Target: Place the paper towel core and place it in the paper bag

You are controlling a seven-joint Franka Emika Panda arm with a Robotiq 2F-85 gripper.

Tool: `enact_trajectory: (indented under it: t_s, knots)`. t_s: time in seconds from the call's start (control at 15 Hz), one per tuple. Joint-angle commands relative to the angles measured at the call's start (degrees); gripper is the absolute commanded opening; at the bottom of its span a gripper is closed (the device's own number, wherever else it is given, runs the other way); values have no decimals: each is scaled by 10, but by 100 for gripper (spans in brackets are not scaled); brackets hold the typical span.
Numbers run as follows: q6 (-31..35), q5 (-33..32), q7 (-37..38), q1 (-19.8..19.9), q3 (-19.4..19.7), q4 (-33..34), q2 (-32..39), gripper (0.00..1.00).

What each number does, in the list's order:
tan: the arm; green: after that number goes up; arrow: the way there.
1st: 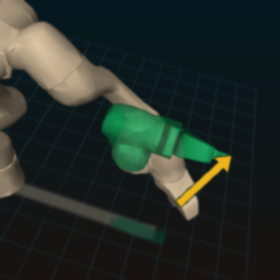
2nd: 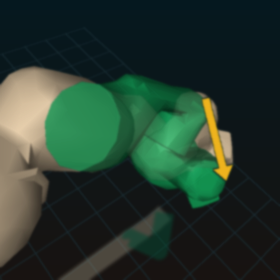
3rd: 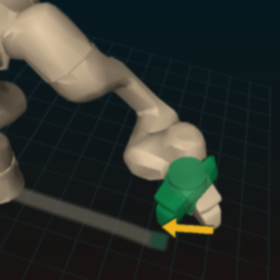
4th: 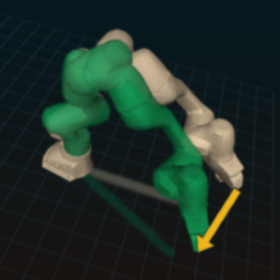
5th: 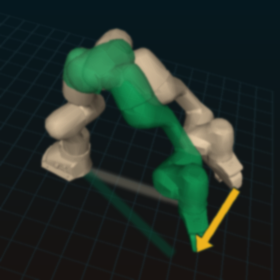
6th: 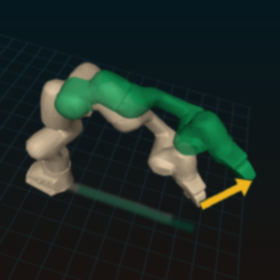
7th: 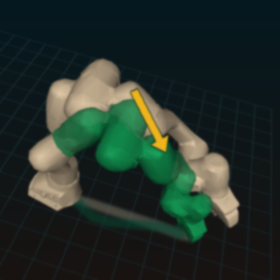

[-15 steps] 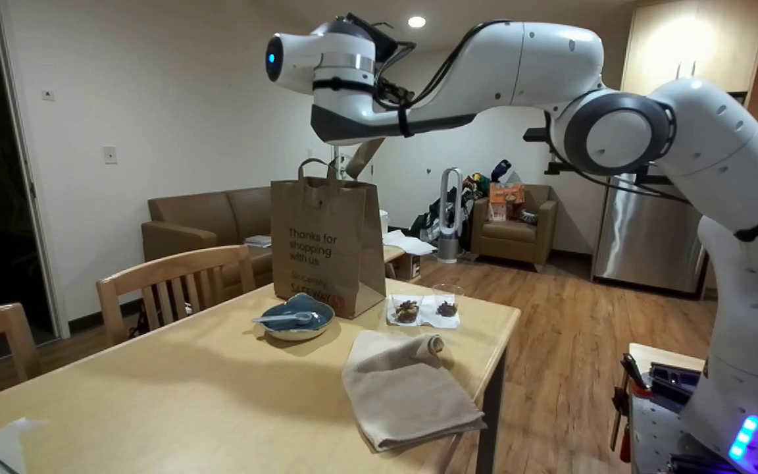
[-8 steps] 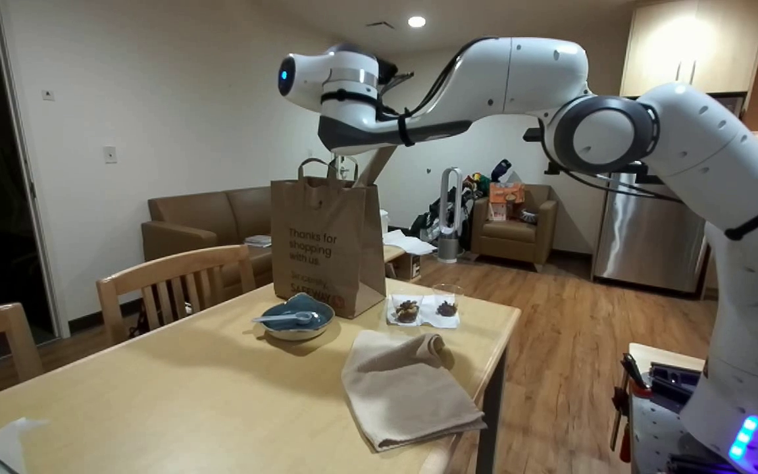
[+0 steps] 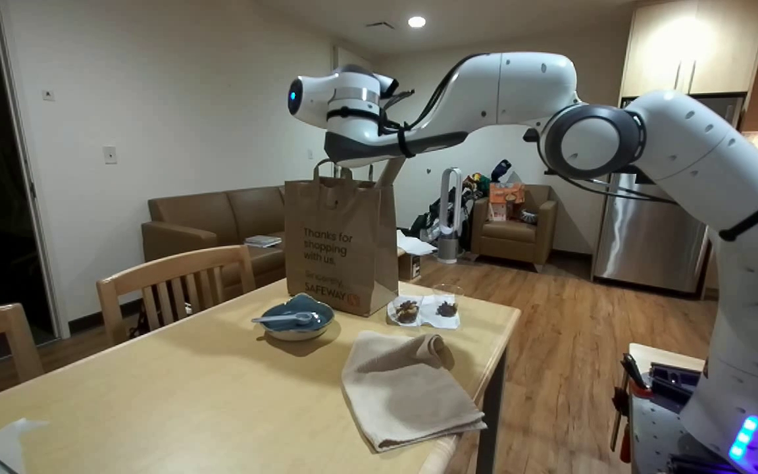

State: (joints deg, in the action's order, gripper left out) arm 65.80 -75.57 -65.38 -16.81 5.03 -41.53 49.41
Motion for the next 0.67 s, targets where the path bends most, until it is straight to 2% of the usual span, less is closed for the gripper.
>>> enact_trajectory:
  t_s: [0.0, 0.07, 0.2, 0.6]
  knots:
    - [11, 4, -41, 7, -5, 0, -3, 27]
    - [11, 5, -48, 7, -5, 1, -2, 29]
    - [10, 8, -61, 7, -7, 2, -3, 40]
    - [8, 14, -90, 8, -11, 5, -3, 79]
